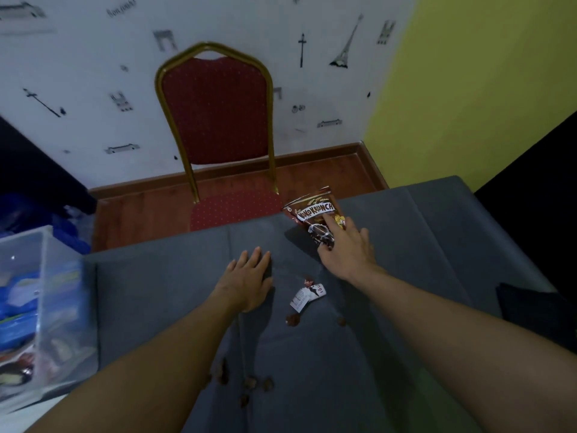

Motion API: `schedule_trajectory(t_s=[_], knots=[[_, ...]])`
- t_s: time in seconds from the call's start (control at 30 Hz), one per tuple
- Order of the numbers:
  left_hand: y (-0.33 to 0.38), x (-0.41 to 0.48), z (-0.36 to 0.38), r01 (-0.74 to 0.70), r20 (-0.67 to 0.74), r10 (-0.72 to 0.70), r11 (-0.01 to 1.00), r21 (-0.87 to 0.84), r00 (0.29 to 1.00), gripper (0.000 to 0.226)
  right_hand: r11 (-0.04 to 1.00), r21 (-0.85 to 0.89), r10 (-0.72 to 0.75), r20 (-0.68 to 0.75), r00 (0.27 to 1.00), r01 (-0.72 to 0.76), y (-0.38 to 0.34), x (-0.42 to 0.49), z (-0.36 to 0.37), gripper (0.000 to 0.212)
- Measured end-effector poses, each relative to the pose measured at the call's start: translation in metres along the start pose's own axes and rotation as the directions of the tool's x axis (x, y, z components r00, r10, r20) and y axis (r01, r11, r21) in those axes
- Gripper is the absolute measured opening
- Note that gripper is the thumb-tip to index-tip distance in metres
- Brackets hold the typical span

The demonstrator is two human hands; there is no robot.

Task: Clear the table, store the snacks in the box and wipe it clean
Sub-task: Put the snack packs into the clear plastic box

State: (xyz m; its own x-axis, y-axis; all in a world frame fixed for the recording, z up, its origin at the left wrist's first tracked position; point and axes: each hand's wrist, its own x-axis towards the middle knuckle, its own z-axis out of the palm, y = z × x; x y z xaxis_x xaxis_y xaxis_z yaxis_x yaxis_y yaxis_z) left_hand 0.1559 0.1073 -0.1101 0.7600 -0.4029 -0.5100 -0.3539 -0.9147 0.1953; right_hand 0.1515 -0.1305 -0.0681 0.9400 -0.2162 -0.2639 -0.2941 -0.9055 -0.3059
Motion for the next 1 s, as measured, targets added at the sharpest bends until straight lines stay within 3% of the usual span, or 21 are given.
schedule_trajectory(t_s=[0.5,0.77,1.0], knots=[[-0.128,-0.140,-0.076,0.229,-0.335,-0.224,0.973,-0.023,0.915,0.066,0.968,0.116,-0.220,-0.031,0.975,0.222,-0.194,-0.058,-0.002,0.075],[-0.217,-0.221,-0.068,0.382,-0.421,-0.391,0.918,-0.111,0.818,0.064,0.950,0.103,-0.300,0.025,0.954,0.296,-0.303,-0.092,0.021,0.075],[-0.290,-0.278,-0.030,0.540,-0.411,-0.567,0.820,-0.191,0.714,0.063,0.933,0.113,-0.355,0.112,0.928,0.343,-0.390,-0.128,0.057,0.065]])
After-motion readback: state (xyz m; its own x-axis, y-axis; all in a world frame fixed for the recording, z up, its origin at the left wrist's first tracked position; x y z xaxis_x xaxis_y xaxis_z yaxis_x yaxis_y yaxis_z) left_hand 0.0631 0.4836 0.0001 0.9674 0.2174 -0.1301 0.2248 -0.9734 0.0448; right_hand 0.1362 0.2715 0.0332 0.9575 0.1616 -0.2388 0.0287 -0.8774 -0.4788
